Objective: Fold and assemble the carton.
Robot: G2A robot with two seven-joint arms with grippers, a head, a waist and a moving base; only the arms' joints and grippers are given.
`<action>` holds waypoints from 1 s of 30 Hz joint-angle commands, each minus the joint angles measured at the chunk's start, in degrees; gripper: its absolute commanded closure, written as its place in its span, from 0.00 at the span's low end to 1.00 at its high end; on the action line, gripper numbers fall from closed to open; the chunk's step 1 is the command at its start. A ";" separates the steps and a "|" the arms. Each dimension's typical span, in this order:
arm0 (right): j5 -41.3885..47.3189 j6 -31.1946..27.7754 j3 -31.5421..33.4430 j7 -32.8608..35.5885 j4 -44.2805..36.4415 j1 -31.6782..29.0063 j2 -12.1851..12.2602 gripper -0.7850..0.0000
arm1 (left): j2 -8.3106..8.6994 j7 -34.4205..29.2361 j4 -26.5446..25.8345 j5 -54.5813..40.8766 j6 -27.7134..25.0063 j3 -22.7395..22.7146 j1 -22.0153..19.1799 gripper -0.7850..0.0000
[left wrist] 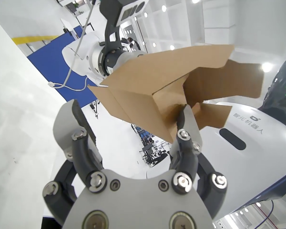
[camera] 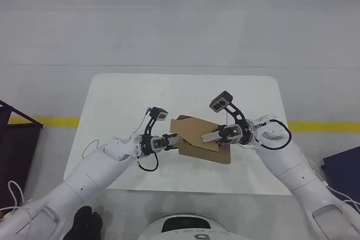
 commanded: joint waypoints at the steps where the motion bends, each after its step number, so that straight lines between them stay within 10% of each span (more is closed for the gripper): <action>1: -0.27 0.00 -0.04 0.00 0.11 0.12 -0.21 1.00 | -0.38 0.03 0.70 1.32 -0.03 0.22 -0.27 0.18; 13: -0.40 0.00 0.54 0.00 1.08 0.42 -0.87 1.00 | -1.53 1.04 1.25 1.11 -1.04 -1.19 0.27 0.15; 30: -0.17 0.00 6.09 0.00 3.38 -1.73 0.13 1.00 | 1.12 2.07 -1.37 4.26 -1.42 -10.71 4.76 0.05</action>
